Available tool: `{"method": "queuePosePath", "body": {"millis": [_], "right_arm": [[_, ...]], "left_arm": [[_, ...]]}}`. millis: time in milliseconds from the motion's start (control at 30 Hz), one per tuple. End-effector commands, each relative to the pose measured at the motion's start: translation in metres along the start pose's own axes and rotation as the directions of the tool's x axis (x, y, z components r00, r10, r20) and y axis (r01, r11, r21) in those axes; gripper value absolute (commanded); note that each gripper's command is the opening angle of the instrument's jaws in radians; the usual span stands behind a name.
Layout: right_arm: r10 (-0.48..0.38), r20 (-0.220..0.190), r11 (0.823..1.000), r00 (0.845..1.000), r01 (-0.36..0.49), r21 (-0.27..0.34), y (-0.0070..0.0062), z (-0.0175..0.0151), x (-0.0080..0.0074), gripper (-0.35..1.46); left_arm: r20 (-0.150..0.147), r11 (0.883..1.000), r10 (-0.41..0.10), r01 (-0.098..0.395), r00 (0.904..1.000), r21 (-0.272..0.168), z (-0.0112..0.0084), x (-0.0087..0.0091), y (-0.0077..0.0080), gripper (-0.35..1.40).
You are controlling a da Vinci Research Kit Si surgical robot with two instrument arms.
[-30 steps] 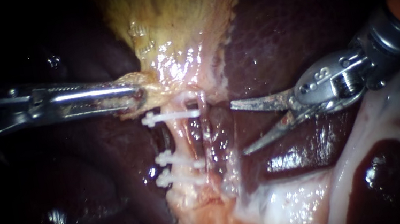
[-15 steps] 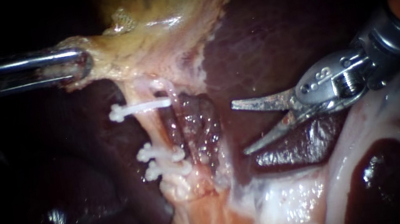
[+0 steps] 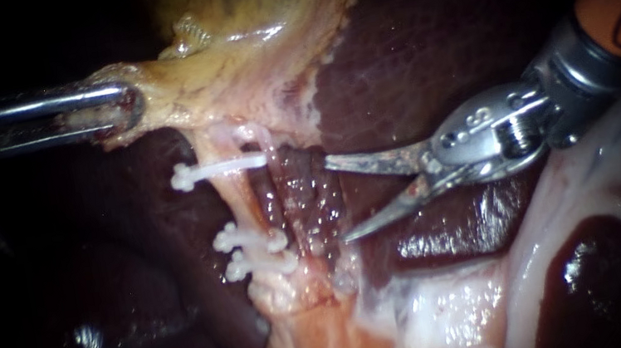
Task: Go to the cutting position left tube
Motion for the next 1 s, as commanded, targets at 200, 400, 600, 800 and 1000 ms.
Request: {"method": "queuePosePath", "body": {"millis": [200, 400, 600, 800, 1000], "right_arm": [[0.043, -0.014, 0.998, 0.999, -0.042, 0.044, -0.0003, 0.0021, 0.0014, 1.43], [0.08, -0.009, 0.993, 0.997, -0.079, 0.089, -0.0004, 0.0048, 0.0007, 1.38], [0.108, 0.001, 0.988, 0.994, -0.107, 0.115, 0.0006, 0.0066, -0.001, 1.35], [0.121, 0.001, 0.987, 0.993, -0.12, 0.109, 0.0026, 0.007, -0.0023, 1.35], [0.135, 0.002, 0.985, 0.991, -0.134, 0.105, 0.0039, 0.008, -0.0023, 1.35]], "left_arm": [[0.0, 1.0, 0.001, -0.001, 1.0, 0.001, 0.0002, -0.0001, -0.0001, -0.35], [0.0, 1.0, 0.001, -0.001, 1.0, 0.001, 0.0002, -0.0001, -0.0001, -0.35], [0.0, 1.0, 0.001, -0.001, 1.0, 0.002, 0.0002, -0.0002, 0.0, -0.35], [0.0, 1.0, 0.001, -0.001, 1.0, 0.002, 0.0002, -0.0003, 0.0, -0.35], [-0.001, 1.0, 0.002, -0.002, 1.0, 0.002, 0.0002, -0.0003, 0.0, -0.35]]}}
